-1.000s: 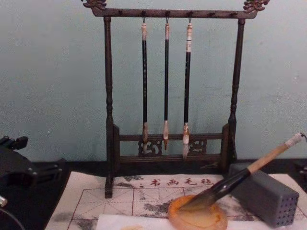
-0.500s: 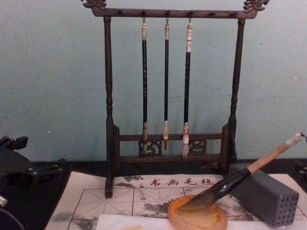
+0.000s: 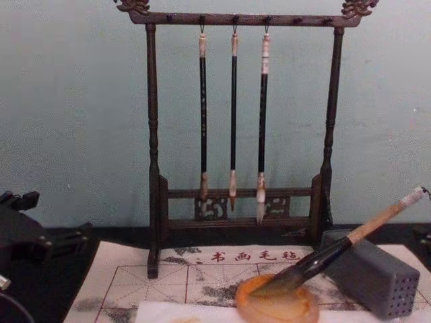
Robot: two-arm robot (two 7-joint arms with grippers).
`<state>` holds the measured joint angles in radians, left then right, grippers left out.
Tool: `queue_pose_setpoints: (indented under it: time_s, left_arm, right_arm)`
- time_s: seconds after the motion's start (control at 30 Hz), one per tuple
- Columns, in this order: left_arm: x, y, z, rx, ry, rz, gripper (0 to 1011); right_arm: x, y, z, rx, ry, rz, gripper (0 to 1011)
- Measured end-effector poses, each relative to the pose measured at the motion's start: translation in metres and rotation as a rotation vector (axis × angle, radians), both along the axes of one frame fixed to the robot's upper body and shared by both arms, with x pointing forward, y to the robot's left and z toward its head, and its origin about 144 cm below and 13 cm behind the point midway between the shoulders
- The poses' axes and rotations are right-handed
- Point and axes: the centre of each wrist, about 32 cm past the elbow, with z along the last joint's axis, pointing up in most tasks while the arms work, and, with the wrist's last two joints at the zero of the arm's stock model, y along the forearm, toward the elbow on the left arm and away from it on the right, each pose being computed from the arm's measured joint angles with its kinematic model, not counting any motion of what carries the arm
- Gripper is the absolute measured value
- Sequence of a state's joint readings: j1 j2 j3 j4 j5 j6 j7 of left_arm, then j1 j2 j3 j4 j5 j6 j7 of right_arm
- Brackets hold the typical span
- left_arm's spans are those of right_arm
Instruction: Pick up the brush from the inkstone, write on the paper, then place the brush back to its original position.
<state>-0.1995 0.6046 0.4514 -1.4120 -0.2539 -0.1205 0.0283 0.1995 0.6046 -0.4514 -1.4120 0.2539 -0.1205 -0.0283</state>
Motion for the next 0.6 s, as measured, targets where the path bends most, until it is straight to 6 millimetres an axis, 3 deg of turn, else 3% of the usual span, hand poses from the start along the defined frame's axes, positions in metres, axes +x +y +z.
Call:
queue_pose_setpoints:
  time_s: [0.6]
  left_arm:
    - [0.0000, 0.0000, 0.0000, 0.000, 0.000, 0.000, 1001]
  right_arm:
    - [-0.0010, -0.0001, 0.0016, 0.021, 0.010, 0.008, 1000]
